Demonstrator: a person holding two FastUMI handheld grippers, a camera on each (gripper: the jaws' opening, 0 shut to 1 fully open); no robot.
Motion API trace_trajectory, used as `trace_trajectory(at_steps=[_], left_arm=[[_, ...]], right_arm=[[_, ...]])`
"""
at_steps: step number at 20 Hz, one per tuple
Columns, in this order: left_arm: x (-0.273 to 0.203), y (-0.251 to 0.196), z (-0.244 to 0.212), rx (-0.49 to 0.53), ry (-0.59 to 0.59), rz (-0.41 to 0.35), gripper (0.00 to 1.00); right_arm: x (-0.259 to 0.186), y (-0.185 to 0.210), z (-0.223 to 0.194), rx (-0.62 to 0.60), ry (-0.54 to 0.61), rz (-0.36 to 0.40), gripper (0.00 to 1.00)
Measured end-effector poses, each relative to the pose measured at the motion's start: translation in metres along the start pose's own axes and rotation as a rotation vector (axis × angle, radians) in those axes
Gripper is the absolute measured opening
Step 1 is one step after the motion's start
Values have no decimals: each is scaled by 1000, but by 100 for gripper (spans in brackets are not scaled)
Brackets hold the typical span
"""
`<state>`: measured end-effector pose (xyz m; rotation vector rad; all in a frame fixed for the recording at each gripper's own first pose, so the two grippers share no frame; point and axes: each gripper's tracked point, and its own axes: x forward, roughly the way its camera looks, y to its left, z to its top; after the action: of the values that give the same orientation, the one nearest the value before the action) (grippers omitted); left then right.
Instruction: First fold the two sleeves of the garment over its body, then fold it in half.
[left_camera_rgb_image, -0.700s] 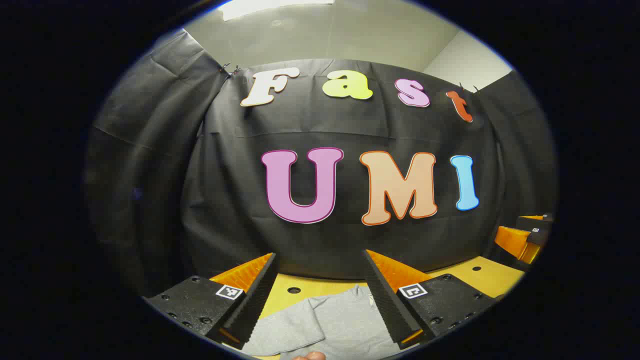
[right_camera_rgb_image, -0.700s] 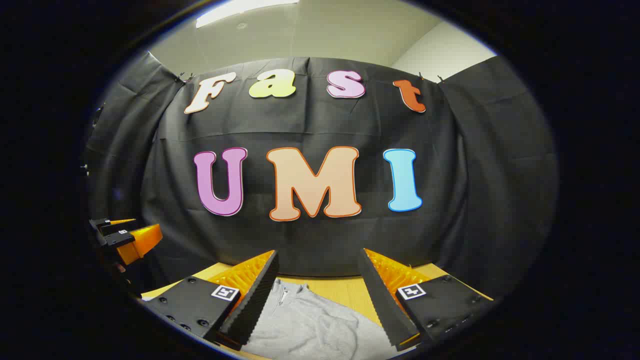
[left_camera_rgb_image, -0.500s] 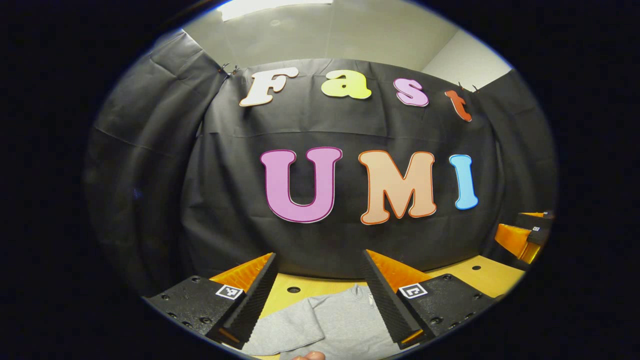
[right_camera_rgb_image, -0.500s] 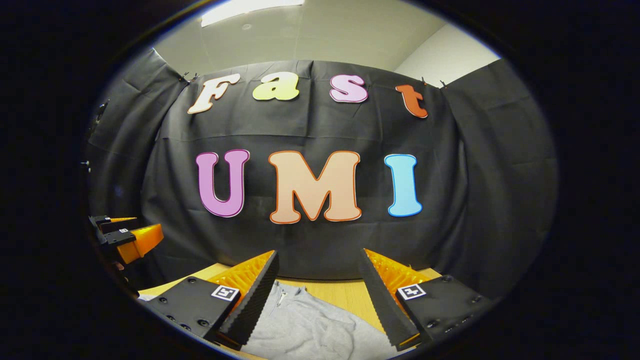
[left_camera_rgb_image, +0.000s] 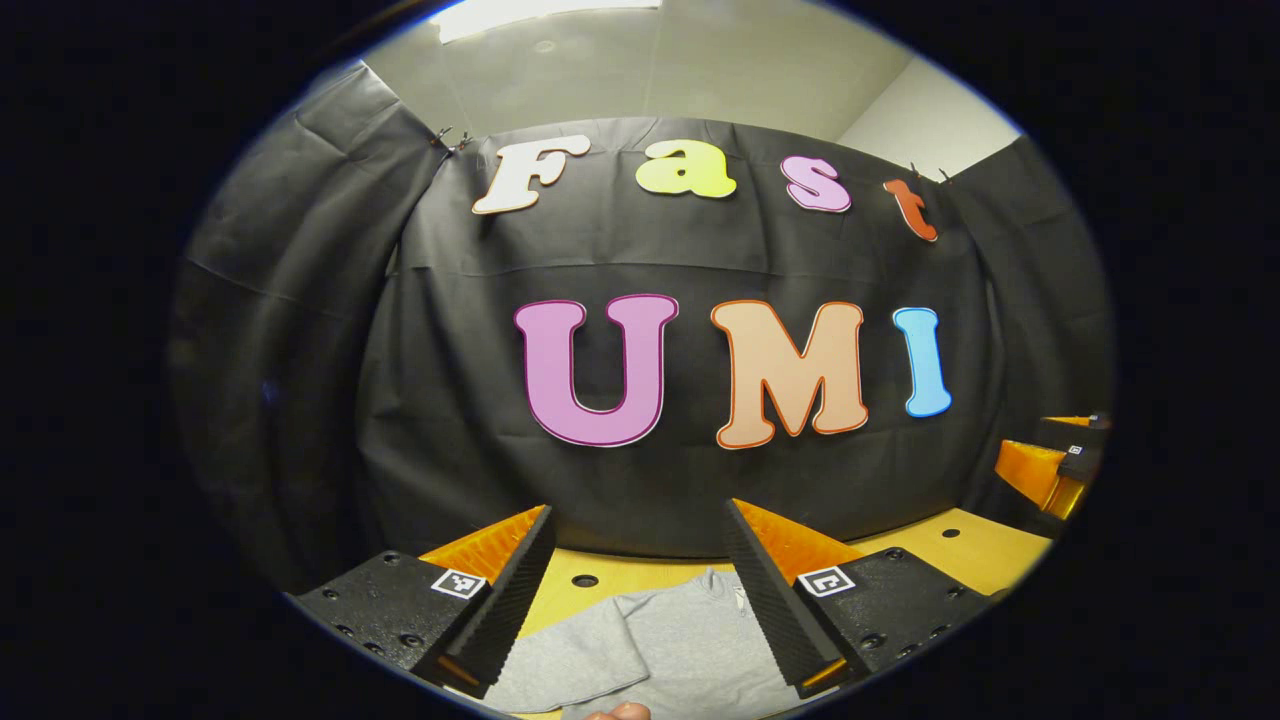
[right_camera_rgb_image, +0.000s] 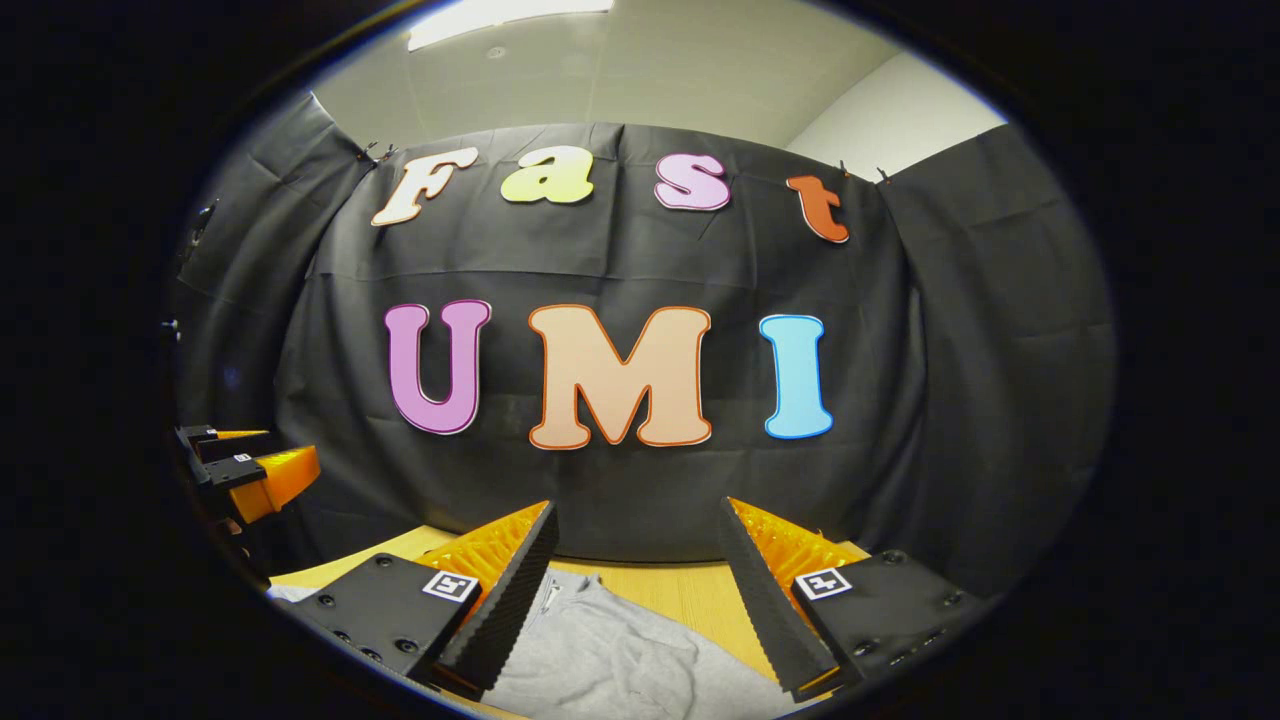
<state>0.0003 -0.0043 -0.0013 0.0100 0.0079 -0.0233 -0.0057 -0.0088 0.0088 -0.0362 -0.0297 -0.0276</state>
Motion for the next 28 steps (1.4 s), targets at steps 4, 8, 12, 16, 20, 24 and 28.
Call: trace_trajectory(at_steps=[4, 8, 12, 16, 20, 24, 28], left_arm=[[3, -1, -2, -4, 2, -13, 96], [5, -4, -2, -3, -1, -31, 96], [11, -13, -4, -9, 1, -52, 98], [13, -26, -4, -12, -3, -81, 98], [17, -39, -1, -16, -8, -109, 98], [17, -41, 0, -13, -11, -119, 98], [16, -42, -3, -7, -4, -123, 96]], right_arm=[[1, -1, -1, -12, 9, -5, 100], [5, -20, 2, -30, 1, -42, 99], [3, -55, -1, -63, 18, -114, 99], [-8, -86, -9, -100, 42, -159, 99], [-22, -123, -24, -84, 99, -223, 100], [-38, -161, -44, -97, 142, -303, 99], [-55, -195, -78, -133, 220, -366, 99]])
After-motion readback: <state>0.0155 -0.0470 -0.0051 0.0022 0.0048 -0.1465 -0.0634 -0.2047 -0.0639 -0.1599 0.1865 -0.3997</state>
